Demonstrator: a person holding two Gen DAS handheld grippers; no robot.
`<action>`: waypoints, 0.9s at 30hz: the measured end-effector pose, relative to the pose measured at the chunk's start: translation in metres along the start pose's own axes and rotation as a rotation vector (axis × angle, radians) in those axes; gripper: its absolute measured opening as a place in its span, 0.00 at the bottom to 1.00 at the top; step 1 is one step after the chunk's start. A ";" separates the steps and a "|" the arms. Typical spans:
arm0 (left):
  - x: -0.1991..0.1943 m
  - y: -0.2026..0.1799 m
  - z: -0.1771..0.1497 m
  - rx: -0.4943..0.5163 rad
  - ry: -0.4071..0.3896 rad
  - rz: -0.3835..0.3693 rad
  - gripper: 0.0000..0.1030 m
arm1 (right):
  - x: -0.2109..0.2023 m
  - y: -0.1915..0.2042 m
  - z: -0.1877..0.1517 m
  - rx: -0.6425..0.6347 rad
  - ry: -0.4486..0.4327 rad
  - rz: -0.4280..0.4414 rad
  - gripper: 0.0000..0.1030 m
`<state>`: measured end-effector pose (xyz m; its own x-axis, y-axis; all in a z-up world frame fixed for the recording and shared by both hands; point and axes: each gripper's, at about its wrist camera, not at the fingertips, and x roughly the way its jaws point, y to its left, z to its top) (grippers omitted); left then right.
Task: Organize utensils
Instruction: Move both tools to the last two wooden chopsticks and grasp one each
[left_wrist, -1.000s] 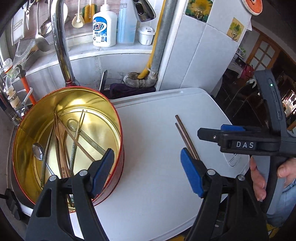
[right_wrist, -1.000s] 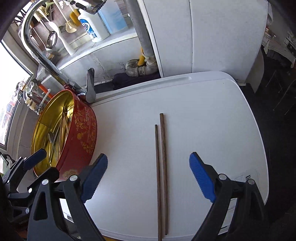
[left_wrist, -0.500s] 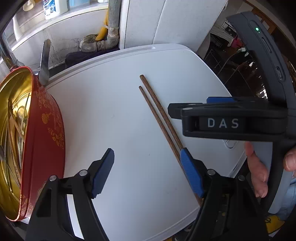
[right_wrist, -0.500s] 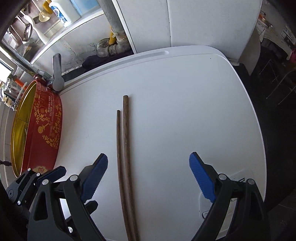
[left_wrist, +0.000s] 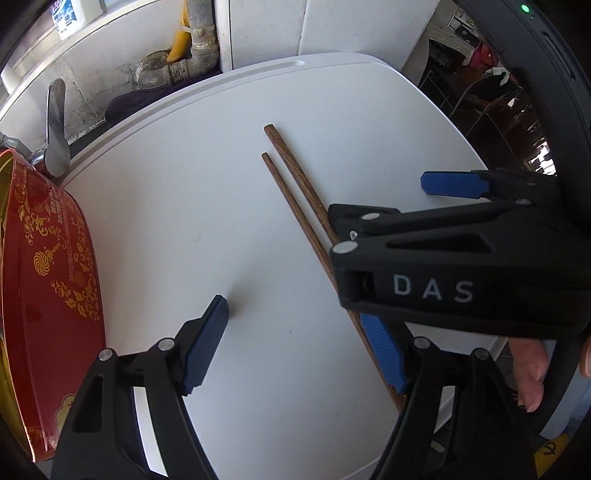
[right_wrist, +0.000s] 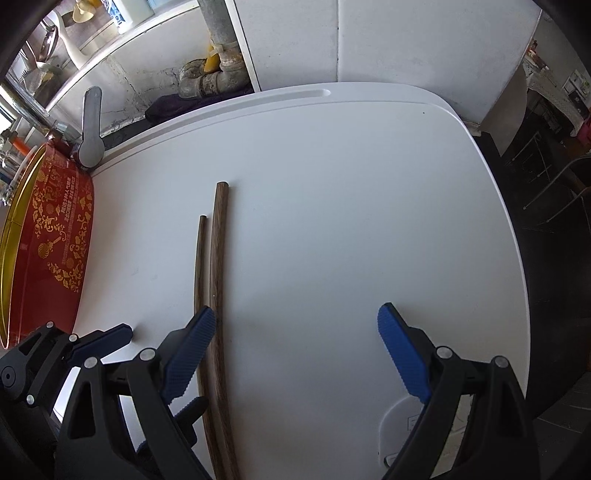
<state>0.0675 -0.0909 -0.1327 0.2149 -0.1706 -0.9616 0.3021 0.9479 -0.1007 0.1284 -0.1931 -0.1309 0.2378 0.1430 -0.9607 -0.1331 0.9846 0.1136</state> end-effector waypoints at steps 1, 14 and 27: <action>0.000 0.000 0.000 0.002 0.000 0.004 0.71 | 0.000 0.002 0.000 -0.004 -0.002 0.000 0.88; 0.008 -0.007 0.006 0.057 -0.014 0.083 0.77 | 0.003 0.019 -0.011 -0.142 -0.049 -0.066 0.81; -0.007 0.023 -0.001 -0.055 -0.047 0.015 0.08 | -0.014 0.001 -0.022 -0.100 -0.048 0.030 0.06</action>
<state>0.0723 -0.0673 -0.1290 0.2626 -0.1671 -0.9503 0.2476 0.9636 -0.1010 0.1034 -0.1963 -0.1233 0.2775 0.1791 -0.9439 -0.2352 0.9652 0.1140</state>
